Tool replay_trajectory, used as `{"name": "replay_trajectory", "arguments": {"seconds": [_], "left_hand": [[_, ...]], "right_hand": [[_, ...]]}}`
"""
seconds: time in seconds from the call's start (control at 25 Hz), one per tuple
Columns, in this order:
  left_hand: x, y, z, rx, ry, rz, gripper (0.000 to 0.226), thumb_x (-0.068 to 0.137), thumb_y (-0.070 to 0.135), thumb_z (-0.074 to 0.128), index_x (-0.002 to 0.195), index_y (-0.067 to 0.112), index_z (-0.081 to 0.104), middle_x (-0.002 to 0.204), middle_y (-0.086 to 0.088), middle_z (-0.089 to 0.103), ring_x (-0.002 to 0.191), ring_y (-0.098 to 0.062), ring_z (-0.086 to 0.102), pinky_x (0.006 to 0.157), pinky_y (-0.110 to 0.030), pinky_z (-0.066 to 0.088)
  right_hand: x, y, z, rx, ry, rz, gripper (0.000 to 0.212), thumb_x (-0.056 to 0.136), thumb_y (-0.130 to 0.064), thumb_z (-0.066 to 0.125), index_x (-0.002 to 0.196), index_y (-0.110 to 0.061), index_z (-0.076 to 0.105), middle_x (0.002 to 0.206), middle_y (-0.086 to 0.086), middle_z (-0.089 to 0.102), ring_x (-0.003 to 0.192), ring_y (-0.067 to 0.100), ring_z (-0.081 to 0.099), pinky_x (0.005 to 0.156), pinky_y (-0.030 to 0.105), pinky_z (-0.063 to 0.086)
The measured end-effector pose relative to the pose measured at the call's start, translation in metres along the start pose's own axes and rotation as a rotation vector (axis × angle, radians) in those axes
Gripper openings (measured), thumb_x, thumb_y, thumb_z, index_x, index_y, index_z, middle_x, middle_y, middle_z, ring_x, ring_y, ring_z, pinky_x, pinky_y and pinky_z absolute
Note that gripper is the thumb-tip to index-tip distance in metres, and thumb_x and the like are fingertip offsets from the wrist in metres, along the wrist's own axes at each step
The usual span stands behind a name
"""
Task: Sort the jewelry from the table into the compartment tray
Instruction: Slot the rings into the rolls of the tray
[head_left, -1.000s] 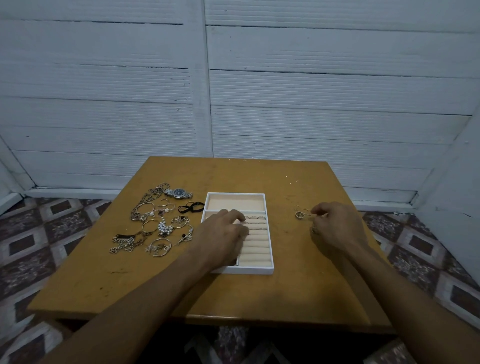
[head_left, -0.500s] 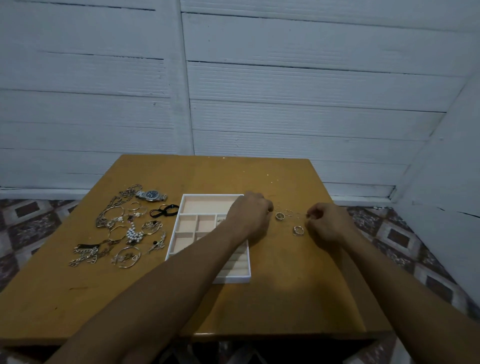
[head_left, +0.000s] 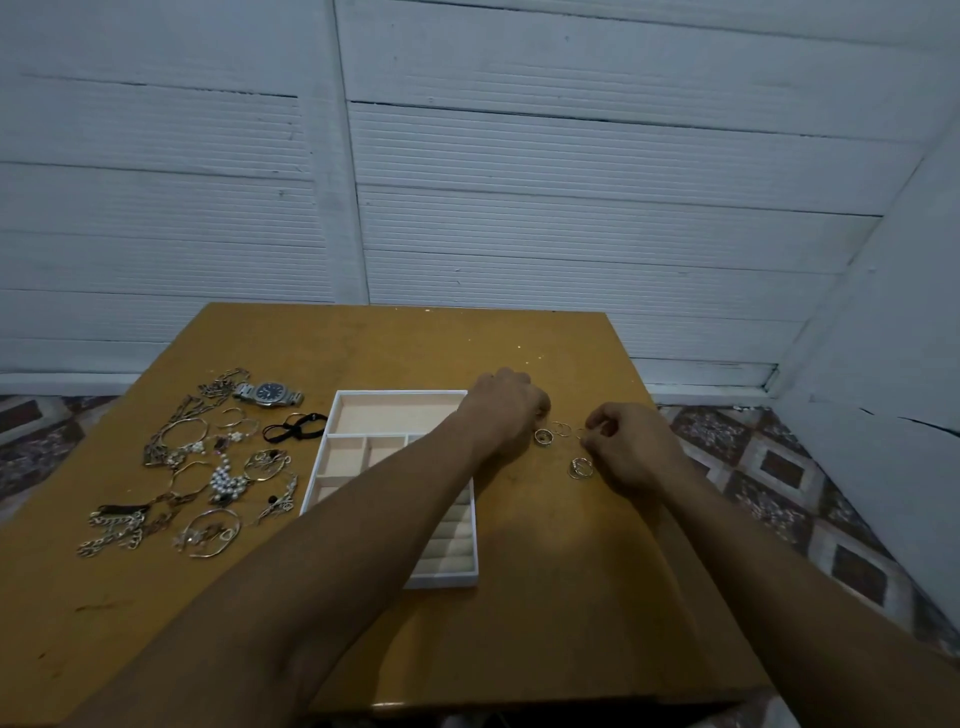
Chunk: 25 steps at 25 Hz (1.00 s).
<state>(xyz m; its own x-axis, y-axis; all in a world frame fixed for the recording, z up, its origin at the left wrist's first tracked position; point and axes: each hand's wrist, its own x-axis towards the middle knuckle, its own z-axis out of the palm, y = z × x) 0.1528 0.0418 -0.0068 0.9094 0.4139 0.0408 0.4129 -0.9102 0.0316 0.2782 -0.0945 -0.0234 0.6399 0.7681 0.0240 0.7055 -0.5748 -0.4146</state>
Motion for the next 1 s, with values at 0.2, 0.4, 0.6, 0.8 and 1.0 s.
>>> {"name": "replay_trajectory", "arguments": {"seconds": [0.2, 0.4, 0.6, 0.8, 1.0], "left_hand": [[0.011, 0.003, -0.009, -0.054, -0.096, -0.05, 0.024, 0.093, 0.025, 0.058, 0.114, 0.014, 0.063, 0.121, -0.009, 0.059, 0.113, -0.027, 0.053, 0.091, -0.036, 0.044], [0.007, 0.007, -0.008, -0.149, -0.095, -0.094, 0.019, 0.093, 0.021, 0.056, 0.11, 0.012, 0.056, 0.114, -0.012, 0.062, 0.103, -0.029, 0.056, 0.083, -0.037, 0.046], [-0.006, 0.003, -0.02, -0.212, 0.008, -0.121, 0.01, 0.086, 0.016, 0.062, 0.096, 0.019, 0.065, 0.106, -0.004, 0.067, 0.096, -0.023, 0.061, 0.08, -0.033, 0.05], [-0.03, -0.022, -0.044, -0.314, 0.098, -0.135, 0.009, 0.088, 0.018, 0.066, 0.095, 0.017, 0.07, 0.101, -0.002, 0.069, 0.09, -0.016, 0.06, 0.073, -0.027, 0.046], [-0.08, -0.052, -0.05, -0.418, 0.162, -0.183, 0.01, 0.089, 0.019, 0.065, 0.097, 0.017, 0.071, 0.098, 0.0, 0.07, 0.086, -0.013, 0.061, 0.075, -0.025, 0.047]], "right_hand": [[0.003, -0.008, -0.001, -0.008, -0.01, 0.01, 0.013, 0.087, -0.033, 0.066, 0.096, -0.025, 0.066, 0.091, -0.005, 0.064, 0.092, 0.018, 0.059, 0.084, 0.041, 0.052], [0.0, -0.013, -0.001, -0.004, -0.019, 0.05, 0.008, 0.088, -0.027, 0.064, 0.085, -0.025, 0.058, 0.089, -0.003, 0.063, 0.09, 0.02, 0.058, 0.08, 0.038, 0.051], [-0.011, -0.018, 0.003, -0.068, 0.106, -0.02, 0.012, 0.09, -0.024, 0.062, 0.084, -0.022, 0.051, 0.077, -0.003, 0.06, 0.074, 0.017, 0.056, 0.066, 0.035, 0.051], [-0.02, -0.02, 0.0, -0.012, 0.154, -0.051, 0.012, 0.09, -0.016, 0.056, 0.081, -0.023, 0.058, 0.079, -0.002, 0.065, 0.071, 0.014, 0.057, 0.063, 0.034, 0.053], [-0.03, -0.042, -0.005, 0.102, 0.203, -0.116, 0.01, 0.089, -0.014, 0.059, 0.086, -0.022, 0.065, 0.082, -0.003, 0.066, 0.074, 0.015, 0.06, 0.066, 0.034, 0.054]]}}
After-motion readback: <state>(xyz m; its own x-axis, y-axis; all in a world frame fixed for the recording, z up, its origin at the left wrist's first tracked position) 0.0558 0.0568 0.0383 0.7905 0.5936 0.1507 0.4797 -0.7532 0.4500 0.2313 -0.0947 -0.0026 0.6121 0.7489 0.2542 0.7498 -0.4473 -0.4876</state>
